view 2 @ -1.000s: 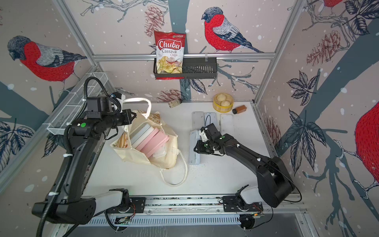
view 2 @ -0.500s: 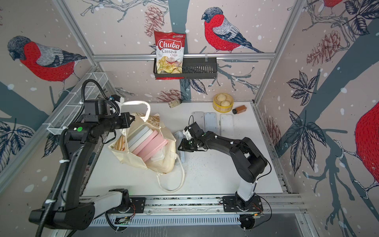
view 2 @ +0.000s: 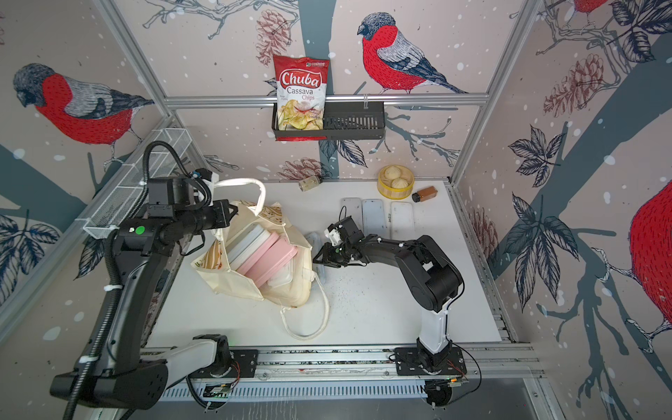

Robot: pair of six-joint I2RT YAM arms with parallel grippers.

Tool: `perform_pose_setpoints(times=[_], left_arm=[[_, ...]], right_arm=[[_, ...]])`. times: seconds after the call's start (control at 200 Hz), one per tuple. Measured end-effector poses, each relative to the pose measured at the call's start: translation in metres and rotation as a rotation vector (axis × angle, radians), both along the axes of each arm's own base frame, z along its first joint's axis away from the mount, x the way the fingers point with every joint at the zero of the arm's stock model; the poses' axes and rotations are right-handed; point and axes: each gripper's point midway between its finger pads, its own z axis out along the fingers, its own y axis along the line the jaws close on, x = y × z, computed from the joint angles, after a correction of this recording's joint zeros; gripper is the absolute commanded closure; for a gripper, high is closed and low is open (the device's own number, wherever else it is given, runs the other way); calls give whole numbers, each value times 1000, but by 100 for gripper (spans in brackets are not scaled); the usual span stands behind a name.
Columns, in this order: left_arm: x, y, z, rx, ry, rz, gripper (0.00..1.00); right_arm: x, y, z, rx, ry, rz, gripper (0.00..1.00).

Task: Take out the pencil case from the canvas bag
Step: Place the pencil case at the center of the board.

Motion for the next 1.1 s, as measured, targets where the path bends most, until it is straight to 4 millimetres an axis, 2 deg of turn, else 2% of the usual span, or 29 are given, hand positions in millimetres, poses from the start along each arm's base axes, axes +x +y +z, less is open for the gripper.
perform_pose_setpoints(times=[0.15,0.375,0.54,0.71,0.976,1.096], left_arm=[[1,0,1,1,0,1,100],[2,0,0,1,2,1,100],[3,0,0,0,4,2,100],[4,0,-2,0,8,1,100],[6,0,-2,-2,8,0,100],[7,0,-2,-3,9,1,100]], right_arm=[[-4,-2,-4,42,15,-37,73],[-16,-5,-5,93,26,-82,74],[-11,-7,-5,110,26,-120,73],[3,-9,-6,126,15,-160,73],[20,-5,-6,127,3,-169,63],[20,-13,-17,62,1,-167,53]])
